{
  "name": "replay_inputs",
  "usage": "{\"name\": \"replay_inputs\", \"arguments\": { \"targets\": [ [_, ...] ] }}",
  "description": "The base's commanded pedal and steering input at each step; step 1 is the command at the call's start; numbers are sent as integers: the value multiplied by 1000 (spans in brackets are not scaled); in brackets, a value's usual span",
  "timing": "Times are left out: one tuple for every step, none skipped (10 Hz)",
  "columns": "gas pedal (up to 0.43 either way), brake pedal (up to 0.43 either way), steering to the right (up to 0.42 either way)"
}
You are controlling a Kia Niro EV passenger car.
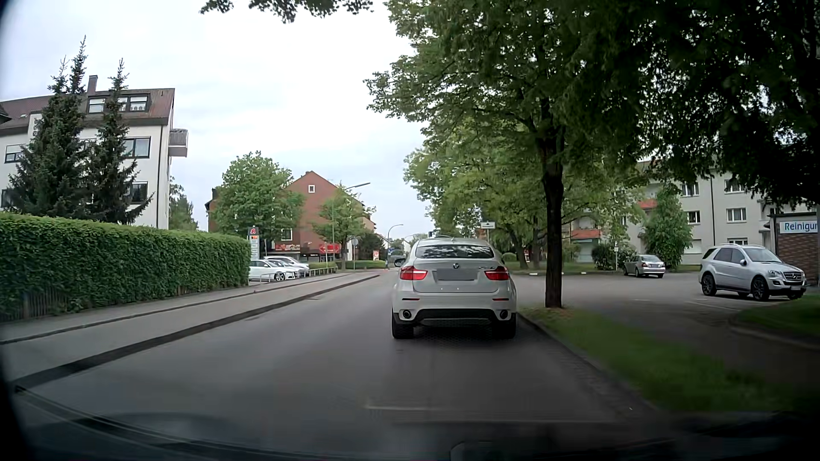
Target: Follow the waypoints while adhering to traffic rules and regulations
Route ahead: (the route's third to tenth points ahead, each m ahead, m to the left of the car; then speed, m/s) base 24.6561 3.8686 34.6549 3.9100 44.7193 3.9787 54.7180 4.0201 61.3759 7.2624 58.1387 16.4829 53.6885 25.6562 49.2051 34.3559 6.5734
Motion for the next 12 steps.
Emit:
{"name": "replay_inputs", "arguments": {
  "targets": [
    [59, 0, -5],
    [67, 0, -5],
    [79, 0, -5],
    [87, 0, -4],
    [98, 0, -5],
    [138, 0, -4],
    [169, 0, -4],
    [169, 0, -4],
    [169, 0, -4],
    [169, 0, -3],
    [169, 0, -3],
    [169, 0, -2]
  ]
}}
